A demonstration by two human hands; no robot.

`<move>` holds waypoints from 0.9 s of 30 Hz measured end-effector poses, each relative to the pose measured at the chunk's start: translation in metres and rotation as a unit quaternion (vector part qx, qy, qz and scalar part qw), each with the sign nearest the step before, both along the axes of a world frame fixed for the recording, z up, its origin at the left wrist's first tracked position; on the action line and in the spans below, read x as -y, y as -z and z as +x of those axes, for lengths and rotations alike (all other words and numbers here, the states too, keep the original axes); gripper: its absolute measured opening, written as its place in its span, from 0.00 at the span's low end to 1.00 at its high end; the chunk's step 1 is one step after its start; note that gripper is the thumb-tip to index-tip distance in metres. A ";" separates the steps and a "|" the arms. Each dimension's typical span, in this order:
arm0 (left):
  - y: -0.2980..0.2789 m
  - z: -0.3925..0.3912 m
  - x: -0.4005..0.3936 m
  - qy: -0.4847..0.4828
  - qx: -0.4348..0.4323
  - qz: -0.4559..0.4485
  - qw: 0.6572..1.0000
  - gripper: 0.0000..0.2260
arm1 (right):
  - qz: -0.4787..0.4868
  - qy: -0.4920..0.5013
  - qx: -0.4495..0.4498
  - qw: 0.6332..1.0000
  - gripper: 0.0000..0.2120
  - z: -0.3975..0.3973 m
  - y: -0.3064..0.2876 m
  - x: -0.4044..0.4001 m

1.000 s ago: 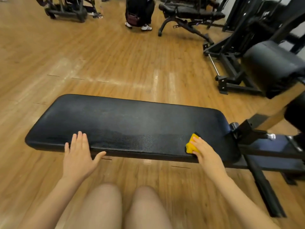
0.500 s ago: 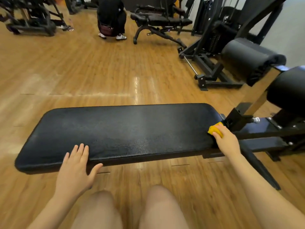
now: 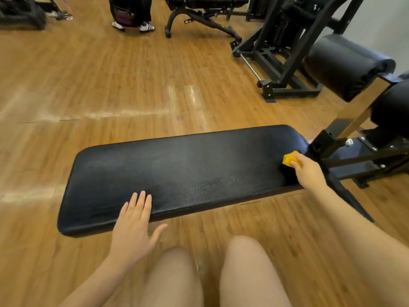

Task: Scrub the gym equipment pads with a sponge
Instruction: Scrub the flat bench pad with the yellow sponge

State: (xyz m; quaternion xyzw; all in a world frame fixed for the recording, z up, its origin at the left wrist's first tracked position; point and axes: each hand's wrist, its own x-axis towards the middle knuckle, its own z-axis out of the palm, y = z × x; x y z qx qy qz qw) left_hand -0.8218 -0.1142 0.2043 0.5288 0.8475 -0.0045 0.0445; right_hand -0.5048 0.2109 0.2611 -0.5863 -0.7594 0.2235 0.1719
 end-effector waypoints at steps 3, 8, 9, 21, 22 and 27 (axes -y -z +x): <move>0.008 -0.004 -0.001 0.016 -0.006 0.028 0.999 0.38 | 0.003 0.021 0.030 0.999 0.13 0.011 0.007 -0.031; 0.026 -0.006 -0.005 0.008 -0.013 0.095 0.995 0.37 | 0.091 0.077 0.098 0.988 0.11 -0.013 0.025 -0.026; 0.025 -0.005 -0.006 0.007 -0.004 0.091 0.996 0.37 | 0.092 0.067 0.101 0.988 0.11 -0.024 0.023 -0.015; 0.005 -0.012 0.007 0.004 -0.016 0.076 0.997 0.36 | 0.025 -0.219 -0.035 0.975 0.18 -0.137 0.028 0.098; 0.004 -0.016 0.013 -0.016 -0.018 0.085 0.996 0.37 | 0.024 -0.171 -0.043 0.984 0.18 -0.125 0.029 0.085; 0.001 -0.048 0.048 -0.171 -0.044 0.126 0.976 0.40 | 0.042 -0.083 0.031 0.995 0.14 -0.114 0.025 0.060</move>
